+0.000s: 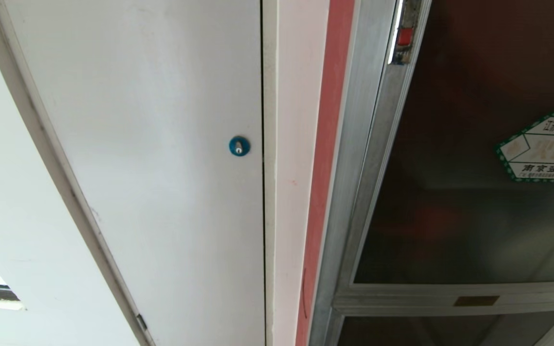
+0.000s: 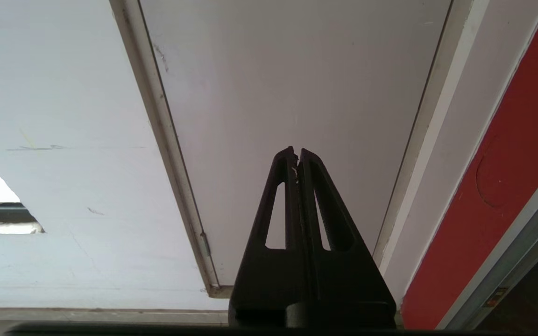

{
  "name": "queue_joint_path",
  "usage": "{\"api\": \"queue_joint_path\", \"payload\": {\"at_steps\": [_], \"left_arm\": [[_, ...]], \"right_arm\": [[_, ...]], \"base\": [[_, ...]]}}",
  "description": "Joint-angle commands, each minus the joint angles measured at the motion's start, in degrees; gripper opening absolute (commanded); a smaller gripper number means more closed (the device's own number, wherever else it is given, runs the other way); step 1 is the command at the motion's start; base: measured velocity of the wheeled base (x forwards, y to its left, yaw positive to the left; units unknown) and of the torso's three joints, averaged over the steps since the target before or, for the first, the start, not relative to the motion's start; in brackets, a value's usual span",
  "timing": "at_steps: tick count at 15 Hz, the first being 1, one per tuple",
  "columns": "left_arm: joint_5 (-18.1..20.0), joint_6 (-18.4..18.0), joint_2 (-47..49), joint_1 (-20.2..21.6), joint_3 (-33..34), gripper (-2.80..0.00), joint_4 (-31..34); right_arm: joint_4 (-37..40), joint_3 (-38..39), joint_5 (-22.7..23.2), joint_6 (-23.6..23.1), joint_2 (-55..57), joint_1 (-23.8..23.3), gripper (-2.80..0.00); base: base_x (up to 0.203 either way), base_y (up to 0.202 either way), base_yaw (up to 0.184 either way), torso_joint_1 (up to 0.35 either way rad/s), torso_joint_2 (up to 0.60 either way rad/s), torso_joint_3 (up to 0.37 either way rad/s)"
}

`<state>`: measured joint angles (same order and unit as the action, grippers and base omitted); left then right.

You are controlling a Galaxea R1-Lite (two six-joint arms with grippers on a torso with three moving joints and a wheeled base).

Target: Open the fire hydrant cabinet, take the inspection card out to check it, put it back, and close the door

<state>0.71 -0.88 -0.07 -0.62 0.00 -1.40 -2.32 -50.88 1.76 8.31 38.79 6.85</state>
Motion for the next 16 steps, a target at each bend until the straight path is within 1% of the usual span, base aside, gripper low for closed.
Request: {"api": "queue_joint_path", "payload": {"at_steps": [1,6,8,10,12,15,16], "left_arm": [[0.0,0.0,0.07,0.01,0.79,-2.8,-0.01],[0.0,0.0,0.07,0.01,0.79,-2.8,-0.01],[0.0,0.0,0.07,0.01,0.79,-2.8,-0.01],[0.0,0.0,0.07,0.01,0.79,-2.8,-0.01],[0.0,0.0,0.07,0.01,0.71,-2.8,-0.01],[0.0,0.0,0.07,0.01,0.79,-2.8,-0.01],[0.0,0.0,0.07,0.01,0.73,-2.8,-0.01]], "right_arm": [[5.32,3.99,-2.73,0.1,-10.59,-3.49,-2.8],[16.22,9.21,-6.62,-0.1,-26.24,-5.65,-2.8],[18.01,15.24,-6.01,-0.23,-32.25,-5.93,-2.8],[18.45,22.76,-3.11,-0.51,-37.59,-6.02,-2.8],[15.93,29.66,-2.13,-0.82,-38.48,-6.05,-2.8],[6.52,39.49,-2.05,-1.87,-38.67,-6.06,-2.8],[1.87,43.7,-2.31,-2.74,-38.69,-6.06,-2.8]], "base": [[0.0,0.0,0.0,0.0,0.0,0.0],[0.0,0.0,0.0,0.0,0.0,0.0],[0.0,0.0,0.0,0.0,0.0,0.0],[0.0,0.0,0.0,0.0,0.0,0.0],[0.0,0.0,0.0,0.0,0.0,0.0],[0.0,0.0,0.0,0.0,0.0,0.0],[0.0,0.0,0.0,0.0,0.0,0.0]]}}
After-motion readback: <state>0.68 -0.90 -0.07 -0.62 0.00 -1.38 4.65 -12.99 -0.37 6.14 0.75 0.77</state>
